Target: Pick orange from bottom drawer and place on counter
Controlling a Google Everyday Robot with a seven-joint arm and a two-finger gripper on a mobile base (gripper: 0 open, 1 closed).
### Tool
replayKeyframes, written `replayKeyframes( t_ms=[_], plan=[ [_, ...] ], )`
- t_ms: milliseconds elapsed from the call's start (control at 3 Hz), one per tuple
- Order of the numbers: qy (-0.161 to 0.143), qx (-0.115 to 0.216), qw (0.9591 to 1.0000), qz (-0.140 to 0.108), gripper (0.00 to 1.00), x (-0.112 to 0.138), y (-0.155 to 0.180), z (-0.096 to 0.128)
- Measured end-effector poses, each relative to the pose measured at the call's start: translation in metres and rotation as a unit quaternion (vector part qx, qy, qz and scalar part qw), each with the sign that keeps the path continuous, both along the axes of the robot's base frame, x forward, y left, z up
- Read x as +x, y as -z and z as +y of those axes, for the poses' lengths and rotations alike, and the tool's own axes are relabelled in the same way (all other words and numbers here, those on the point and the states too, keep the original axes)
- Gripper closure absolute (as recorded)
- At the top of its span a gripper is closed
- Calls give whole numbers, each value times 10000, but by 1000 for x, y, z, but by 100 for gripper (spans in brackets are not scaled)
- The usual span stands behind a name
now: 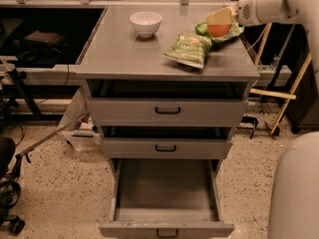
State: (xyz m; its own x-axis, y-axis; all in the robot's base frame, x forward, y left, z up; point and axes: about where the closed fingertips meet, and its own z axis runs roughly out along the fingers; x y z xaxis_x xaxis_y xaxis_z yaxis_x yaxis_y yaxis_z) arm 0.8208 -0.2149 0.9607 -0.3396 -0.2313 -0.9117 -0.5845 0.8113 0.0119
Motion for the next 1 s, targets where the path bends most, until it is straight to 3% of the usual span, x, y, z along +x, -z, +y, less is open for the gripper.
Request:
replayKeyframes(
  t_ms=[333,667,1000],
  plan=[
    [115,72,9986,514,100,18,71,-12],
    [229,122,9972,707,100,20,94,-26],
    [229,122,9972,708,82,20,94,-26]
  ],
)
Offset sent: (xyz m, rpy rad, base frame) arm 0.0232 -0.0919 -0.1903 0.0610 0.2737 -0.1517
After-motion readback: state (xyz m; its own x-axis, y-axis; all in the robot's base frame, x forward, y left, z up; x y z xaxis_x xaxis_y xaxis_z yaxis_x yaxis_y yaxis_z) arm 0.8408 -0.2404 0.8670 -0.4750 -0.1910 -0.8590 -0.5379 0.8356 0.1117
